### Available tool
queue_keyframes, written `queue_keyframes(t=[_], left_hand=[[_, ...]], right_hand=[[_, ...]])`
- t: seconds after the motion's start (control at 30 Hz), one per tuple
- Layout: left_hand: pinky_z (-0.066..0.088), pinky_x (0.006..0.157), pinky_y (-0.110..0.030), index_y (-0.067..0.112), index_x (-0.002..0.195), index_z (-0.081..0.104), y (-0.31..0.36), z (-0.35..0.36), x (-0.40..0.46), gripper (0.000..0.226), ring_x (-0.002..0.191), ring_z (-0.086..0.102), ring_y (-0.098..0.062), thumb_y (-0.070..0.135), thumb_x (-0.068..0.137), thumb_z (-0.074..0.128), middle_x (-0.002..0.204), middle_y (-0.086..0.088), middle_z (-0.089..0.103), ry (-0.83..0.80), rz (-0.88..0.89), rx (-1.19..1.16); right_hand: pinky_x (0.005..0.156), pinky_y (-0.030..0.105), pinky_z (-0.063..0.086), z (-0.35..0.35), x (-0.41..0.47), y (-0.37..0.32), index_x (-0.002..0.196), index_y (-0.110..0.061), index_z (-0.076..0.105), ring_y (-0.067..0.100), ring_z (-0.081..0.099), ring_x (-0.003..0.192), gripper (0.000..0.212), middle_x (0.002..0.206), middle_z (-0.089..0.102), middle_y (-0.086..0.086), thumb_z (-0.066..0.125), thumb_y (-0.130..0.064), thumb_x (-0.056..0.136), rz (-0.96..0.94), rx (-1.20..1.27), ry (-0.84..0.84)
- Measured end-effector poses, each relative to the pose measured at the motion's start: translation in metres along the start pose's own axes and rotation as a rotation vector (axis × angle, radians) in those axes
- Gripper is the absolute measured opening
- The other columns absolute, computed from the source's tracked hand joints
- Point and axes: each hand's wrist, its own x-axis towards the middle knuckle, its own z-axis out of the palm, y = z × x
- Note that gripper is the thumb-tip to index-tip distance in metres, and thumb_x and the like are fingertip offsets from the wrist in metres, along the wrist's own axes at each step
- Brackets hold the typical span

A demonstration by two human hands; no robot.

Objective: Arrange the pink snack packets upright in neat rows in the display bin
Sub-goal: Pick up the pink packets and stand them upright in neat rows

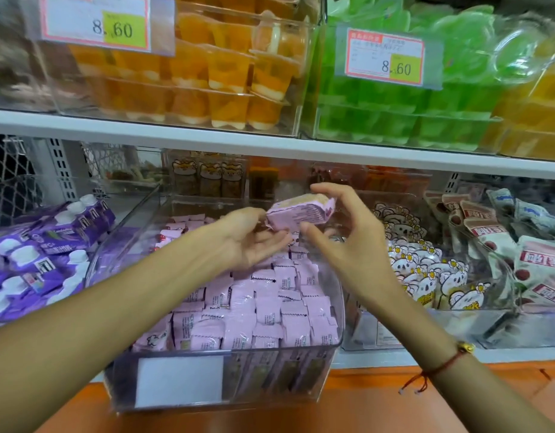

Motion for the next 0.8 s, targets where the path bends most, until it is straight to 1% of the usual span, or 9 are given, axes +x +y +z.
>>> queue_keyframes(t=[0.07, 0.13, 0.23, 0.37, 0.47, 0.53, 0.63, 0.7, 0.8], left_hand=[[0.058, 0.052, -0.028, 0.009, 0.099, 0.061, -0.002, -0.004, -0.001, 0.027, 0.061, 0.069, -0.015, 0.029, 0.099, 0.043, 0.084, -0.011, 0.069, -0.038, 0.042, 0.163], [0.059, 0.068, -0.033, 0.017, 0.113, 0.059, -0.001, -0.007, 0.001, 0.041, 0.083, 0.07, -0.017, 0.05, 0.095, 0.041, 0.11, -0.008, 0.065, -0.025, 0.164, 0.395], [0.037, 0.106, -0.047, 0.033, 0.121, 0.057, 0.004, -0.008, -0.002, 0.06, 0.127, 0.048, -0.02, 0.074, 0.083, 0.035, 0.139, 0.003, 0.051, -0.052, 0.313, 0.735], [0.047, 0.087, -0.024, 0.04, 0.102, 0.063, 0.004, -0.012, -0.005, 0.032, 0.101, 0.06, -0.003, 0.063, 0.082, 0.052, 0.11, 0.014, 0.063, -0.108, 0.456, 0.922], [0.048, 0.097, -0.044, 0.027, 0.104, 0.069, -0.001, -0.012, -0.001, 0.043, 0.103, 0.066, -0.025, 0.061, 0.083, 0.052, 0.105, -0.007, 0.071, -0.109, 0.481, 0.875], [0.046, 0.099, -0.048, 0.023, 0.105, 0.07, -0.005, -0.011, 0.001, 0.047, 0.098, 0.068, -0.023, 0.06, 0.085, 0.05, 0.104, -0.008, 0.072, -0.128, 0.502, 0.854], [0.043, 0.101, -0.049, 0.029, 0.104, 0.07, -0.007, -0.01, 0.007, 0.047, 0.102, 0.065, -0.028, 0.064, 0.084, 0.047, 0.107, -0.013, 0.07, -0.166, 0.516, 0.871], [0.045, 0.1, -0.037, 0.032, 0.098, 0.068, -0.006, -0.009, 0.015, 0.042, 0.102, 0.064, -0.018, 0.064, 0.086, 0.043, 0.109, -0.003, 0.069, -0.159, 0.542, 0.837], [0.038, 0.091, -0.025, 0.023, 0.127, 0.054, -0.006, -0.009, 0.029, 0.036, 0.104, 0.051, -0.007, 0.038, 0.1, 0.036, 0.121, 0.009, 0.053, -0.101, 0.582, 0.946]], right_hand=[[0.059, 0.019, 0.053, 0.001, 0.003, -0.001, 0.106, -0.015, 0.063, 0.006, 0.066, 0.066, 0.032, 0.083, 0.07, -0.01, 0.076, -0.011, 0.077, 0.109, 0.131, 0.093], [0.06, 0.031, 0.055, -0.001, 0.004, 0.002, 0.095, -0.01, 0.067, 0.019, 0.071, 0.072, 0.024, 0.078, 0.074, 0.002, 0.077, -0.021, 0.076, 0.258, 0.253, 0.137], [0.071, 0.042, 0.058, -0.003, 0.003, 0.006, 0.089, -0.01, 0.069, 0.03, 0.071, 0.075, 0.023, 0.078, 0.074, 0.01, 0.078, -0.026, 0.075, 0.36, 0.29, 0.17], [0.063, 0.026, 0.056, -0.004, 0.004, 0.006, 0.086, -0.008, 0.069, 0.019, 0.069, 0.067, 0.023, 0.075, 0.074, 0.009, 0.078, -0.027, 0.075, 0.391, 0.354, 0.194], [0.065, 0.029, 0.052, -0.003, 0.003, 0.005, 0.089, -0.006, 0.064, 0.022, 0.065, 0.066, 0.025, 0.079, 0.071, 0.012, 0.077, -0.024, 0.077, 0.383, 0.326, 0.152], [0.065, 0.028, 0.05, -0.003, 0.001, 0.004, 0.093, -0.001, 0.061, 0.026, 0.063, 0.062, 0.029, 0.079, 0.07, 0.015, 0.075, -0.022, 0.078, 0.355, 0.298, 0.12], [0.062, 0.016, 0.05, -0.002, 0.001, 0.005, 0.098, 0.003, 0.058, 0.007, 0.067, 0.064, 0.023, 0.075, 0.07, 0.001, 0.07, -0.01, 0.083, 0.337, 0.393, 0.116], [0.067, 0.018, 0.053, -0.001, 0.003, 0.009, 0.1, -0.004, 0.057, 0.008, 0.067, 0.071, 0.017, 0.079, 0.069, 0.002, 0.066, -0.006, 0.085, 0.382, 0.496, 0.158], [0.075, 0.022, 0.054, -0.003, 0.01, 0.018, 0.105, -0.019, 0.05, 0.013, 0.067, 0.079, 0.026, 0.079, 0.066, -0.001, 0.065, -0.01, 0.087, 0.473, 0.515, 0.305]])
